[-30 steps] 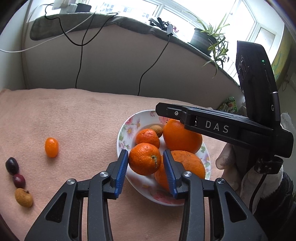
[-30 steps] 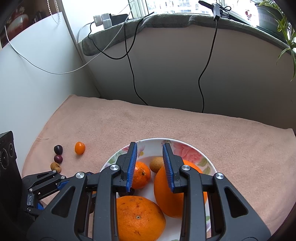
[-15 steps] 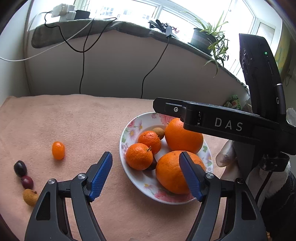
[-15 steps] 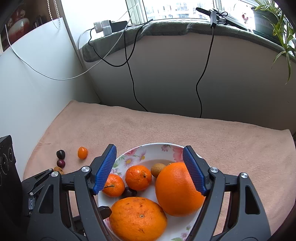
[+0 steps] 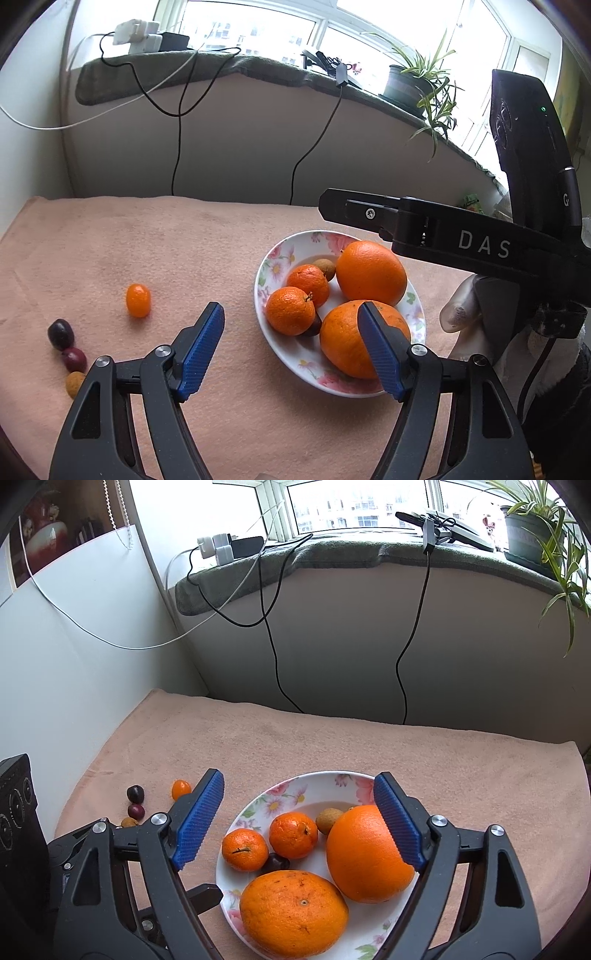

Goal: Organize fruits
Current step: 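Move both grippers back toward the last plums and kiwi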

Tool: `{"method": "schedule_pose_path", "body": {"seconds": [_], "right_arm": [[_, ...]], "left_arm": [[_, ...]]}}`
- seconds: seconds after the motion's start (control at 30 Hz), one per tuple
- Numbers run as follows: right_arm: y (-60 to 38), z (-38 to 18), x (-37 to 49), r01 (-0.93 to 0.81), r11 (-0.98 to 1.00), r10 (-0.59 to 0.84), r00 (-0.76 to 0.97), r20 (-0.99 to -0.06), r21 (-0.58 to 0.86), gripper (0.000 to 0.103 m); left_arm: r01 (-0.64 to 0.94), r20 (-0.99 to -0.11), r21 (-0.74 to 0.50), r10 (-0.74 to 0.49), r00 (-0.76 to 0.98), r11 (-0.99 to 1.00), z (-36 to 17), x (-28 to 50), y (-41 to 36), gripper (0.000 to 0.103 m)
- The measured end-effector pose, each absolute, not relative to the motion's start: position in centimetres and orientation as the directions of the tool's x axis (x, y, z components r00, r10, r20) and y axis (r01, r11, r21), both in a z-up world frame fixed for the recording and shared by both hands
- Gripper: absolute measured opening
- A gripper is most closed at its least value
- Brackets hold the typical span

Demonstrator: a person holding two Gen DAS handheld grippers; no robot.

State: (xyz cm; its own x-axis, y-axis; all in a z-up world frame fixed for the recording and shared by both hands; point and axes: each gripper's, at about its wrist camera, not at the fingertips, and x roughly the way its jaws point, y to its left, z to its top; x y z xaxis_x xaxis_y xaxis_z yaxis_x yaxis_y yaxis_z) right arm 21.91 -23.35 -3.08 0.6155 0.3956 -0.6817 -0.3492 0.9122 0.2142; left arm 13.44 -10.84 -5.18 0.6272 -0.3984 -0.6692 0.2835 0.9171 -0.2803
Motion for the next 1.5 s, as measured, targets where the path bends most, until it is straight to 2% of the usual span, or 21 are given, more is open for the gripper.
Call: {"method": "schedule_pose_path", "body": {"seconds": [0.67,1.1,1.3,1.43,1.5], "right_arm": [[-21.5,-2.1,18.8,-0.381,0.891,0.446,0.625,-0.641,0.249,0.086],[-18.0,-1.6,15.6,-0.473,0.843,0.524,0.609,-0.596,0.257,0.086],[-14.9,-2.6,14.2,-0.540,0.817,0.536,0.578,-0.616,0.205,0.086],[-12.9,-4.3,14.1,-0.572,0.793,0.549,0.527,-0.648,0.207,0.086],[-11.9,-5.2,14.1,-0.586,0.786,0.548,0.508,-0.665,0.200,0.086]], "left_arm": [[0.221,-0.653,-0.273,-0.349,0.672,0.936,-4.4,11.3,-6.4,0.075],[0.075,-0.669,-0.264,-0.239,0.704,0.962,-5.4,10.2,1.0,0.075],[0.008,-0.678,-0.247,-0.178,0.713,0.969,-6.1,9.8,5.1,0.075],[-0.025,-0.683,-0.281,-0.182,0.708,0.959,-6.8,9.8,7.6,0.074],[-0.037,-0.685,-0.286,-0.178,0.707,0.957,-7.1,9.9,8.3,0.069]]}}
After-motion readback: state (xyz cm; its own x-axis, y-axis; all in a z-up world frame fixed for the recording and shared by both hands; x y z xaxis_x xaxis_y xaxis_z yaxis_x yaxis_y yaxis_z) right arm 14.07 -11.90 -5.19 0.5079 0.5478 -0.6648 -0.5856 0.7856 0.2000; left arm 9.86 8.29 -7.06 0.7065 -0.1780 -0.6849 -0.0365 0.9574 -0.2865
